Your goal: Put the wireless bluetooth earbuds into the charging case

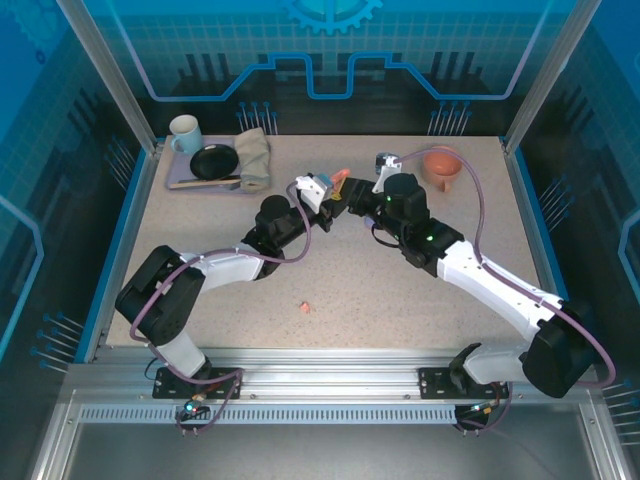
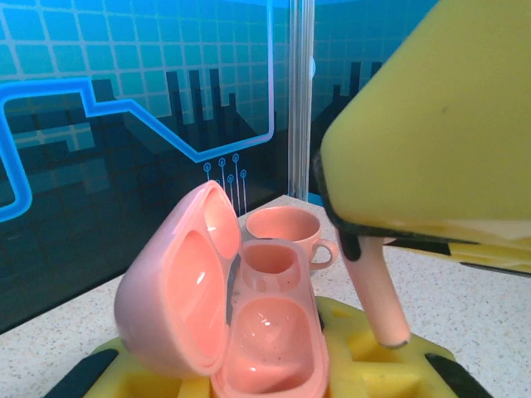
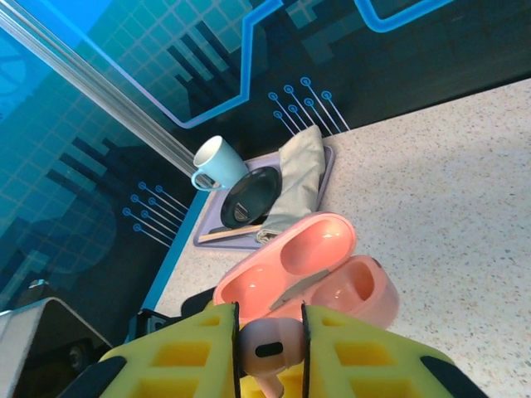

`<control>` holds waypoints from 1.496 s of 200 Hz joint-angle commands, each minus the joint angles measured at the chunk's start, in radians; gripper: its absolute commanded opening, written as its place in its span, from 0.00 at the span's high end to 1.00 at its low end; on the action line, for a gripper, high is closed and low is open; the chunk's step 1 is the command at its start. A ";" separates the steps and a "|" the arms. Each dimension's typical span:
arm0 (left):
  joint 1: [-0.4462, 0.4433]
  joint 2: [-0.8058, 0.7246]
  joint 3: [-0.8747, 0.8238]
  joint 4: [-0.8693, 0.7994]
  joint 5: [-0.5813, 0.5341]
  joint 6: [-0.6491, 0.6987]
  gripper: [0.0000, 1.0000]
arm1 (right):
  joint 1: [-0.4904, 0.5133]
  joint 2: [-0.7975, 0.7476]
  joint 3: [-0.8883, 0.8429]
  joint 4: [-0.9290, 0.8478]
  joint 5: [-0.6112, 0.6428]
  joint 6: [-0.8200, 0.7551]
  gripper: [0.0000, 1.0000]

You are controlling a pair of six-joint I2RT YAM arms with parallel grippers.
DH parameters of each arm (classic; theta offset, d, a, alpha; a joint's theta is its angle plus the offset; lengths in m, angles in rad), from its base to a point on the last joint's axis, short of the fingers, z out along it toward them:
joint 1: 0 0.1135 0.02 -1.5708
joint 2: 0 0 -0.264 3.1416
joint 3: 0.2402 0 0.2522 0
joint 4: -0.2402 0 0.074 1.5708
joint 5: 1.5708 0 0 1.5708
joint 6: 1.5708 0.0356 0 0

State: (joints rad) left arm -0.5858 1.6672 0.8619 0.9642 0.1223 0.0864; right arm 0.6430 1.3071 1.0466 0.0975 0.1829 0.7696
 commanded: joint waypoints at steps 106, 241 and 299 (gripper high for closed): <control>-0.030 0.004 0.065 -0.002 -0.006 -0.066 1.00 | 0.024 0.027 -0.020 0.120 0.068 0.019 0.79; -0.035 -0.003 0.078 -0.017 -0.032 -0.042 1.00 | 0.032 0.025 -0.064 0.104 0.052 -0.010 0.81; -0.035 -0.001 0.092 -0.032 -0.044 -0.031 1.00 | 0.051 0.000 -0.092 0.100 0.034 -0.044 0.81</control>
State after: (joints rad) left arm -0.6128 1.6695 0.8978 0.8875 0.1078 0.0330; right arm 0.6613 1.3312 0.9787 0.2104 0.2363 0.7528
